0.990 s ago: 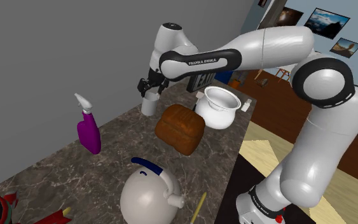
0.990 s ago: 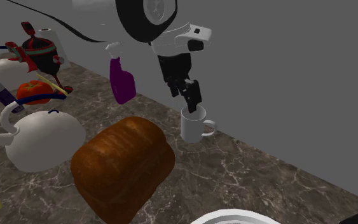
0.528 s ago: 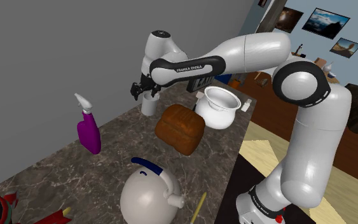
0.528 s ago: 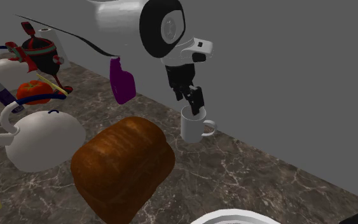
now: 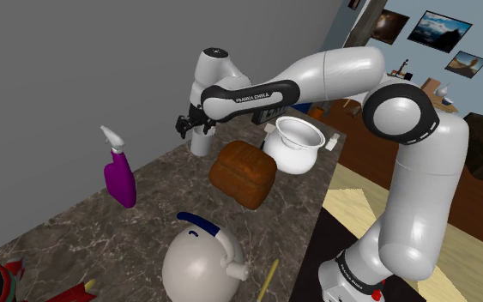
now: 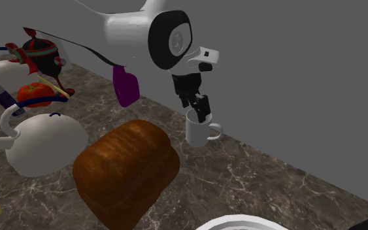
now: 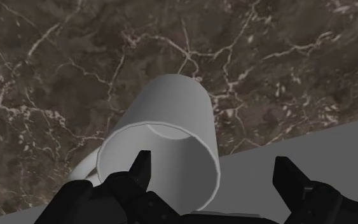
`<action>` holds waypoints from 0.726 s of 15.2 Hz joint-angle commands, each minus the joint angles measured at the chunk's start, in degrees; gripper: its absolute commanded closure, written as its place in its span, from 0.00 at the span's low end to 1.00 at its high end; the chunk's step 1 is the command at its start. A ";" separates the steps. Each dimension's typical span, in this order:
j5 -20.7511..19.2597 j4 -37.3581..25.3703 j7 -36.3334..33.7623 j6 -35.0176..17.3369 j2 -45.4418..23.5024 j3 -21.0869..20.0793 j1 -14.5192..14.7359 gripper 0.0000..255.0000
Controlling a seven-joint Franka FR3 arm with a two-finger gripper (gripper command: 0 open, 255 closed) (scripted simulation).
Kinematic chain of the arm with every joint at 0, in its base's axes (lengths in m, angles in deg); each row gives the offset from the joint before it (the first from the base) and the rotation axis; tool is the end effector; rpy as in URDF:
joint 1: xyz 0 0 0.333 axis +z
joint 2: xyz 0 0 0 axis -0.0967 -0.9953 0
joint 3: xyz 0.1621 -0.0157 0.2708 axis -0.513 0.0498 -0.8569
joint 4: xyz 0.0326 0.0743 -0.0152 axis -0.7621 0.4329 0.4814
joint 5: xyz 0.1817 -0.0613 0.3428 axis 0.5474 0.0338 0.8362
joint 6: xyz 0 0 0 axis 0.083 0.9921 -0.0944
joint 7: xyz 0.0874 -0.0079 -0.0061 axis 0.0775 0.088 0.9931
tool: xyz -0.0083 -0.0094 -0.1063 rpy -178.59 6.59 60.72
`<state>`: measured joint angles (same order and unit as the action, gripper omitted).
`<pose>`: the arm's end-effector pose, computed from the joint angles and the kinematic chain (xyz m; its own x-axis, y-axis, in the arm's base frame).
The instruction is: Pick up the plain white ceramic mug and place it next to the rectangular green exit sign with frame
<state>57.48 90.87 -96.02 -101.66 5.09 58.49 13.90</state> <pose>0.6537 0.2028 0.3583 0.9785 -0.0776 0.1911 -0.0852 -0.9959 0.0320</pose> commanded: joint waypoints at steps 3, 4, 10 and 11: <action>0.00 0.00 0.00 -0.01 0.00 0.00 0.00 1.00; 0.00 0.00 0.00 -0.01 0.00 0.00 0.00 1.00; 0.00 0.00 0.00 -0.01 0.00 0.00 0.00 1.00; 0.00 0.00 0.00 -0.01 0.00 0.00 0.00 1.00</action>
<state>57.48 90.88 -96.02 -101.67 5.08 58.49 13.90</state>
